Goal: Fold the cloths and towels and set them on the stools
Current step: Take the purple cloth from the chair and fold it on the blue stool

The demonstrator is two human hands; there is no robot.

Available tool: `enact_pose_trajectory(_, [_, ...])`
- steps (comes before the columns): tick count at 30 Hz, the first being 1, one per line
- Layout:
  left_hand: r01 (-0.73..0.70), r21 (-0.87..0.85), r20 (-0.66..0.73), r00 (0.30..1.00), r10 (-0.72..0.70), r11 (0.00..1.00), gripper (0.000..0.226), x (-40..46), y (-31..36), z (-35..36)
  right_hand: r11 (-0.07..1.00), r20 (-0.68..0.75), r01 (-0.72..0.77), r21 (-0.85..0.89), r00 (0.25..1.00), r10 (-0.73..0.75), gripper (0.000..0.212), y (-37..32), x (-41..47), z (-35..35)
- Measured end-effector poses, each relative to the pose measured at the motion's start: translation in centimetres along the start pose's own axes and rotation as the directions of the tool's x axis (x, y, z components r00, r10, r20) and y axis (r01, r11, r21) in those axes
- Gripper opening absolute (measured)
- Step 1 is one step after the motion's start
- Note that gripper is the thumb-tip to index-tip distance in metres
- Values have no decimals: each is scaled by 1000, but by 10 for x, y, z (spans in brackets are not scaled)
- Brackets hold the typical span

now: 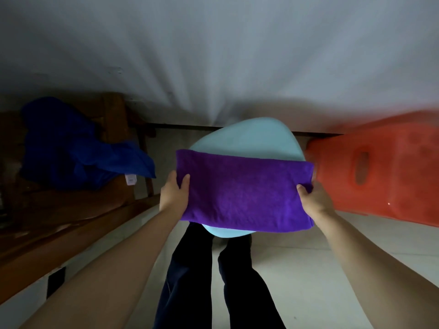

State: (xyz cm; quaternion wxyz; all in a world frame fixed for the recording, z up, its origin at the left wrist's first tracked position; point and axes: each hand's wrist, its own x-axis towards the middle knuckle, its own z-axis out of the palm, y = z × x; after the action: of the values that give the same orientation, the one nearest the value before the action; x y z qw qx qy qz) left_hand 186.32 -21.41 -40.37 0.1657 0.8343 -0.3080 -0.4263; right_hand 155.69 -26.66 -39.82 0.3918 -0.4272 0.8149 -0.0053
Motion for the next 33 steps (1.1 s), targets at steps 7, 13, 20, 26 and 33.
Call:
enact_pose_trajectory(7, [-14, 75, -89, 996, 21, 997, 37, 23, 25, 10, 988, -94, 153, 22, 984, -150, 25, -10, 29, -24])
enact_pose_trajectory(13, [85, 120, -25, 996, -83, 989, 47, 12, 10, 8, 980, -31, 193, -49, 980, -195, 20, -8, 23, -28])
enact_pose_trajectory(20, [172, -32, 157, 974, -165, 985, 36, 16, -1, -13, 897, 36, 404, 182, 908, -416, 17, -102, -39, -2])
enact_pose_trajectory(26, [366, -404, 337, 911, -236, 838, 43, 22, 12, -28, 865, 182, 486, 125, 846, -502, 26, -161, -83, 92])
enact_pose_trajectory(33, [394, -334, 337, 898, -281, 857, 58, 32, 9, -23, 899, 231, 428, 90, 870, -437, 27, -157, -79, 132])
